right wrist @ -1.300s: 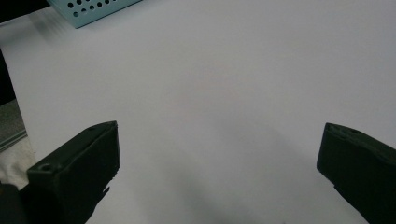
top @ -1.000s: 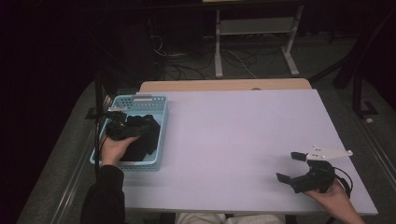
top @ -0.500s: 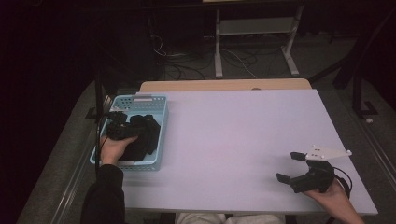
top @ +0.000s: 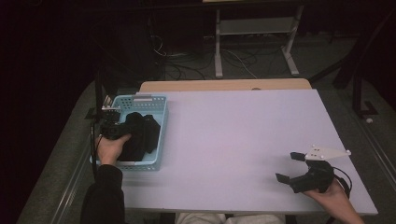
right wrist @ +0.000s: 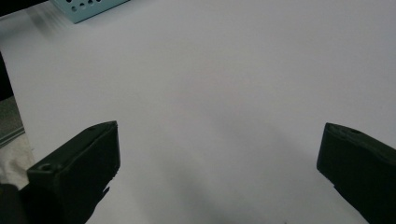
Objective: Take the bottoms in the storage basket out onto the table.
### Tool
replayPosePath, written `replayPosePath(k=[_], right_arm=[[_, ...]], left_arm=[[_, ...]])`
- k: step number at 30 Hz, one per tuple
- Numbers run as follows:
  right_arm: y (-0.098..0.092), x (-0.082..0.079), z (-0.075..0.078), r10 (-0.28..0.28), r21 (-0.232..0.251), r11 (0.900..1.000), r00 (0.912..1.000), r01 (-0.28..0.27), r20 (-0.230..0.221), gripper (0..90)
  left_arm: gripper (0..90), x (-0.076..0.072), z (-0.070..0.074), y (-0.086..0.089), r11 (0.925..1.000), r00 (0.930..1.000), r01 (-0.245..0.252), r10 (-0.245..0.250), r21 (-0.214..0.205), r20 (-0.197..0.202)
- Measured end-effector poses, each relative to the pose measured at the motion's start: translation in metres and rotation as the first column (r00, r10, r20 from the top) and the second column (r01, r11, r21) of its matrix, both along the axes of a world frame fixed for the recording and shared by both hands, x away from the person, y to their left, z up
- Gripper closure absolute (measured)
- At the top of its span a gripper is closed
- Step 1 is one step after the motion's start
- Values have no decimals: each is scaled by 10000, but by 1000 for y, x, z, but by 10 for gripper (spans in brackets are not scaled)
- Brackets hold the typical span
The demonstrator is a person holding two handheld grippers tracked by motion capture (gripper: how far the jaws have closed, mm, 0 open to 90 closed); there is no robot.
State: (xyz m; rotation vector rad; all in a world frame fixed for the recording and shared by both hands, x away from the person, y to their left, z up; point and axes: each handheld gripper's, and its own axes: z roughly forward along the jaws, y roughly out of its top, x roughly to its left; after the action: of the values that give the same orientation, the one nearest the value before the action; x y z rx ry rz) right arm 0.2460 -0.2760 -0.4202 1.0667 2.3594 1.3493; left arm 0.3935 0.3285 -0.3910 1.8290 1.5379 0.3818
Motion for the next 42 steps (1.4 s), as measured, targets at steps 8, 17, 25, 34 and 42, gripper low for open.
replayPosePath(k=[8,17,25,34,42], right_arm=[[0,0,0,6,-28,10000,10000,-6,0,0],[0,0,0,10,-38,10000,10000,-10,7,0],[0,0,0,3,-36,10000,10000,-3,2,0],[0,0,0,-12,-10,10000,10000,12,10,0],[0,0,0,-43,11,10000,10000,43,24,0]], left_arm=[[824,-4,7,8,9980,9986,-281,306,-561,441],[828,-6,13,12,9921,9966,-384,468,-1197,678],[829,-4,26,9,9919,9959,-218,326,-1253,848],[830,-4,44,7,9839,9975,4,123,-1789,697],[832,-11,67,10,9630,9988,-38,166,-2696,453]])
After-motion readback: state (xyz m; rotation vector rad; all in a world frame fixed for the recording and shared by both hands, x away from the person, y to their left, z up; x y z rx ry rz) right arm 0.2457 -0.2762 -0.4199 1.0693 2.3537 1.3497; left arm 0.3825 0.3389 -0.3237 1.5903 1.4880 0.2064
